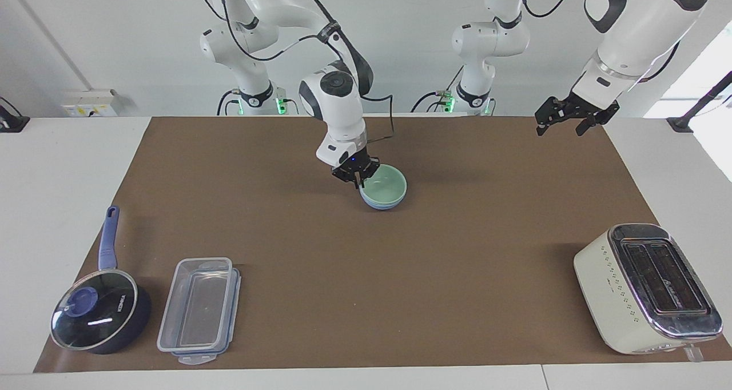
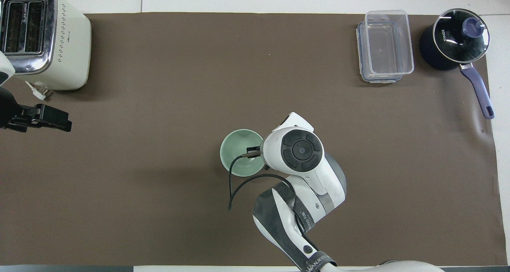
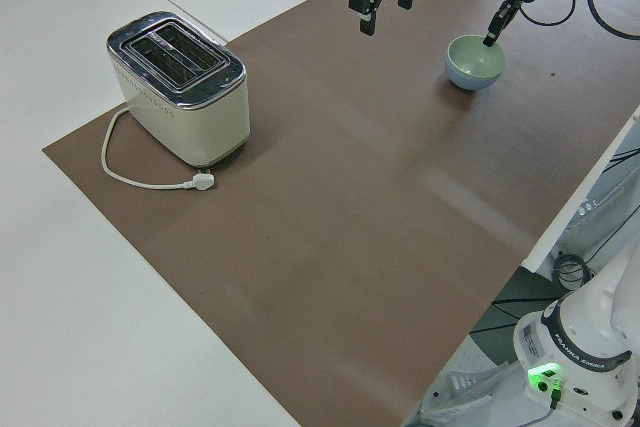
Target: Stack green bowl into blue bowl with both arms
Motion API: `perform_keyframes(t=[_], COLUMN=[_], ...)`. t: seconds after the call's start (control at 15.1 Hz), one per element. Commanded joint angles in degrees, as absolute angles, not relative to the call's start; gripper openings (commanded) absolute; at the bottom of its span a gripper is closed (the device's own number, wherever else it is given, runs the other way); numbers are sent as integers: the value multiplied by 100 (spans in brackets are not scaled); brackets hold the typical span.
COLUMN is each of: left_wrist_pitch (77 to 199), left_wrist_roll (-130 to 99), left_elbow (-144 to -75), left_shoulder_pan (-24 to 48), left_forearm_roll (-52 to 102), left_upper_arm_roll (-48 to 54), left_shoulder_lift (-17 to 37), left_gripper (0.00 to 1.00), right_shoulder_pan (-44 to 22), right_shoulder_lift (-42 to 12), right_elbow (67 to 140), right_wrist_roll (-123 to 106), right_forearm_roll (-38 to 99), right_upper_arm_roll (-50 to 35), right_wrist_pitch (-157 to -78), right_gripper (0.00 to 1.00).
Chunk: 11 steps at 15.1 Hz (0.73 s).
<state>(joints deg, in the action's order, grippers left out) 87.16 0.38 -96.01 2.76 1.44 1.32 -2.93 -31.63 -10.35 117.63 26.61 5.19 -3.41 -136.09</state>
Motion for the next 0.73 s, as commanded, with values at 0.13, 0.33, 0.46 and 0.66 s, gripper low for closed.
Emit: perform_keyframes(t=[0.13, 0.33, 0.46, 0.66], left_wrist_pitch=[8763, 8771, 8771, 8771], left_wrist_roll=[-26, 0, 9, 9], left_elbow=[-9598, -9598, -9598, -9598], left_shoulder_pan=[369, 369, 369, 387], left_forearm_roll=[9, 0, 0, -149], left_upper_arm_roll=[97, 88, 88, 88], left_shoulder_lift=[-334, -325, -325, -325], left_gripper=[100, 100, 100, 100], right_shoulder_pan=[-2340, -1856, -1426, -811], right_shoulder_lift=[-221, 96, 324, 553], right_elbow=[11681, 11655, 11654, 11514], right_wrist_roll=[2558, 2488, 2086, 1653], right_forearm_roll=[457, 457, 457, 457], right_upper_arm_roll=[-369, -352, -351, -343], right_wrist_pitch=[-13000, -12842, -12517, -11859], right_gripper=[100, 100, 100, 100])
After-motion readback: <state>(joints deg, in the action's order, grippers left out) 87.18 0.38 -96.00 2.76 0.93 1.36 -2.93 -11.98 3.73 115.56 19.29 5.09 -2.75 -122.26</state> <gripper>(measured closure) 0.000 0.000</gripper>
